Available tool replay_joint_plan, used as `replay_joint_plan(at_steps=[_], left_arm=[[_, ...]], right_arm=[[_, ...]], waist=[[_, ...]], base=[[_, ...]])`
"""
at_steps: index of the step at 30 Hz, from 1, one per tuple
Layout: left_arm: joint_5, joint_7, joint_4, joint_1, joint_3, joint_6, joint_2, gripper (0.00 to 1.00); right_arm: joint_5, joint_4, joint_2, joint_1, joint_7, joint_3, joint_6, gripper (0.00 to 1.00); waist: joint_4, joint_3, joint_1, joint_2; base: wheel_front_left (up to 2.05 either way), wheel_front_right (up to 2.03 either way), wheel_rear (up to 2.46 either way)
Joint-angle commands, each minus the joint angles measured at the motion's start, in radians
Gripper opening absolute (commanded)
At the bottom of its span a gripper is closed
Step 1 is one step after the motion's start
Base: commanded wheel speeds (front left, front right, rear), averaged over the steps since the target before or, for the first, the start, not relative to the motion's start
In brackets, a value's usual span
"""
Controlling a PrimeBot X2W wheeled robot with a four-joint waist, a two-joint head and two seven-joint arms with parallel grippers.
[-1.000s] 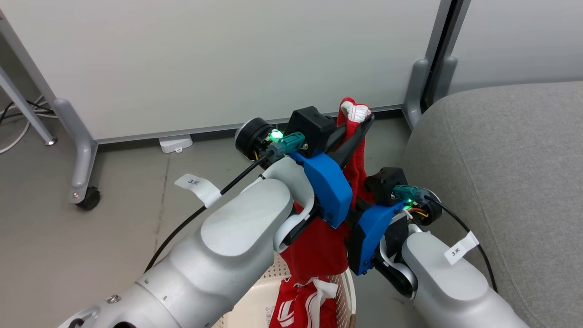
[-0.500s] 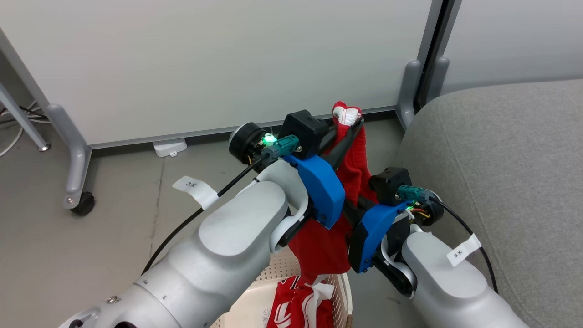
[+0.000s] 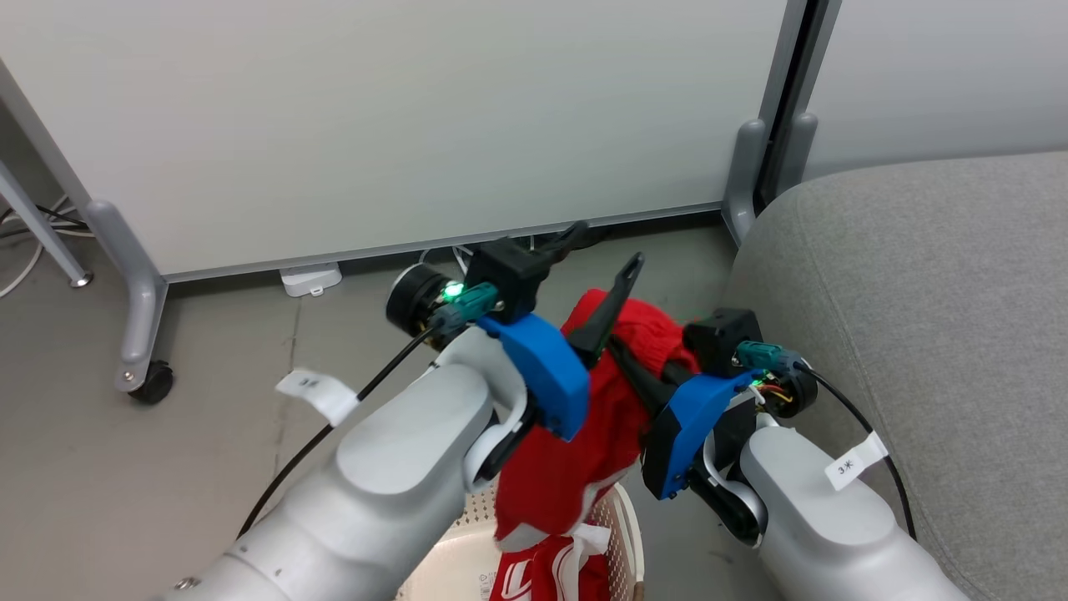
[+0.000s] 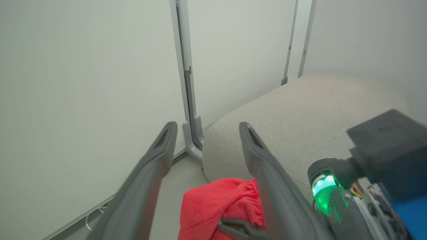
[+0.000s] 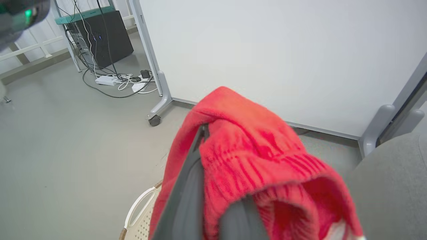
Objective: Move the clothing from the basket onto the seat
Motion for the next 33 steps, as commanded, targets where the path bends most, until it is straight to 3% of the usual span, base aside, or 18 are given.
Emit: replay_joint_plan(at_steps=[1, 8, 16, 30, 33], left_arm=[[-0.001, -0.011, -0.004, 0.021, 0.006, 0.007, 0.014, 1.0], [0.024, -0.045, -0.087, 0.129, 0.087, 0.05, 0.089, 1.0], [0.173, -0.045, -0.33, 0.365, 0.32, 0.096, 0.176, 1.0], [0.364, -0.046, -0.445, 0.669, 0.591, 0.029, 0.192, 1.0], [0.386, -0.046, -0.463, 0.706, 0.637, 0.035, 0.18, 1.0]], right_arm=[[0.005, 0.001, -0.003, -0.012, -0.008, -0.005, 0.0, 0.0], [0.005, -0.019, -0.015, 0.002, -0.024, -0.027, 0.0, 0.0], [-0.014, -0.071, -0.025, 0.029, -0.026, -0.075, 0.0, 0.0], [-0.069, -0.18, -0.031, 0.111, 0.029, -0.155, 0.0, 0.0], [-0.075, -0.195, -0.03, 0.123, 0.036, -0.162, 0.0, 0.0]], waist=[[0.0, -0.001, 0.0, 0.0], [0.0, 0.001, 0.0, 0.0], [-0.026, 0.016, 0.0, 0.0], [-0.084, 0.029, 0.0, 0.0], [-0.094, 0.032, 0.0, 0.0]], base=[[0.0, 0.0, 0.0], [0.0, 0.0, 0.0], [0.0, 0.0, 0.0], [0.0, 0.0, 0.0], [0.0, 0.0, 0.0]])
